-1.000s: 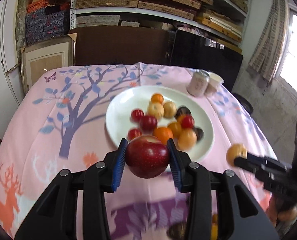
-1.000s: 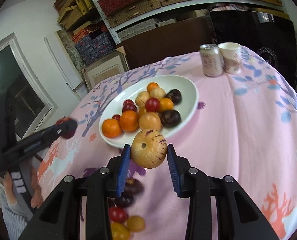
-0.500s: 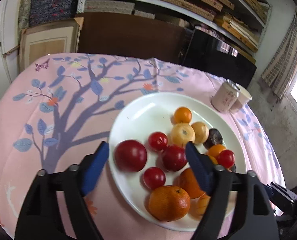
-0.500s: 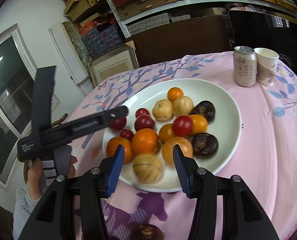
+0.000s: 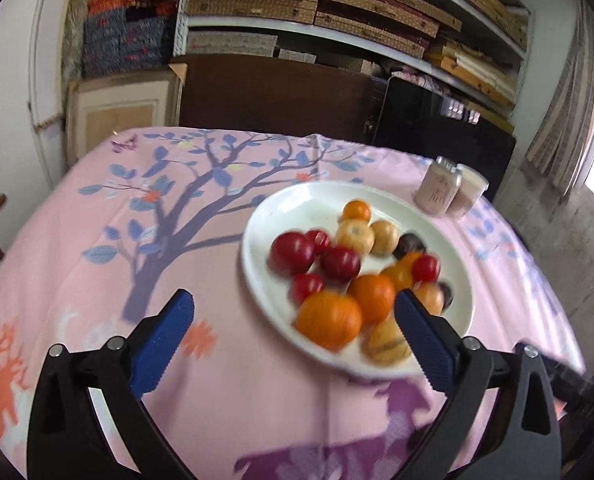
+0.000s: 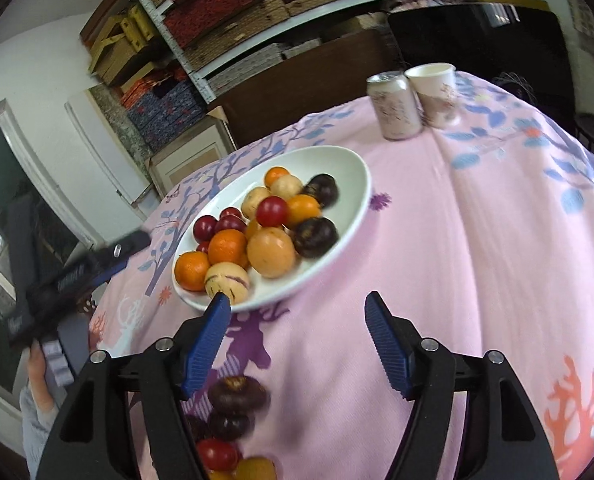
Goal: Organize fruits
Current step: 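Grasp a dark brown fruit with the left tool while the right tool grasps a yellow-orange fruit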
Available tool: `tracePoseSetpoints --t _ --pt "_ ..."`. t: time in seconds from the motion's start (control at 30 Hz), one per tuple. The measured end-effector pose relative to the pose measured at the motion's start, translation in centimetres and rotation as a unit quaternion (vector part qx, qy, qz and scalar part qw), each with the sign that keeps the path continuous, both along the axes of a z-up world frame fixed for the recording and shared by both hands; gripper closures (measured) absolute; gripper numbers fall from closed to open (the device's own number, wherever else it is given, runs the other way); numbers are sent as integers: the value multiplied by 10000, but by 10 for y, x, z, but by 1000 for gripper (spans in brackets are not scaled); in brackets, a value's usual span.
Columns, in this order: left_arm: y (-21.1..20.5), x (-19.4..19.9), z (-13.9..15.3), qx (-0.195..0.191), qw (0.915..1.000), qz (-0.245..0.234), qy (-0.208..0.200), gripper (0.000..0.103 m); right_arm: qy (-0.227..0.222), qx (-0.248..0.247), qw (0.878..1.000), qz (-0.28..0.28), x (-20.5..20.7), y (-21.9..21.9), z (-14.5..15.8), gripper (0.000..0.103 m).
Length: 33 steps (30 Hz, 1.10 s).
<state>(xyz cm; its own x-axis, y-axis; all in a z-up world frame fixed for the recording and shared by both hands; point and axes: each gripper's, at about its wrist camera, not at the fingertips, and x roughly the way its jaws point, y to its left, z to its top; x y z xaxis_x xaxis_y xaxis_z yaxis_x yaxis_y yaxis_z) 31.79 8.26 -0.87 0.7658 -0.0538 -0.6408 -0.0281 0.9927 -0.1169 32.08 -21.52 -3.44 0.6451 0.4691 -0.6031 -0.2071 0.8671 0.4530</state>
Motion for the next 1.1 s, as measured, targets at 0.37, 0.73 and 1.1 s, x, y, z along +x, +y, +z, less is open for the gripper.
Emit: tracePoseSetpoints --t 0.37,0.73,1.1 --pt "-19 -116 -24 384 9991 194 18 4 -260 -33 9997 13 -69 -11 -9 22" --pt "-38 -147 -29 423 9989 -174 49 4 -528 -595 9952 564 -118 11 -11 18" --pt "-40 -142 -31 570 9982 -150 125 4 -420 -993 9893 979 -120 31 -16 18"
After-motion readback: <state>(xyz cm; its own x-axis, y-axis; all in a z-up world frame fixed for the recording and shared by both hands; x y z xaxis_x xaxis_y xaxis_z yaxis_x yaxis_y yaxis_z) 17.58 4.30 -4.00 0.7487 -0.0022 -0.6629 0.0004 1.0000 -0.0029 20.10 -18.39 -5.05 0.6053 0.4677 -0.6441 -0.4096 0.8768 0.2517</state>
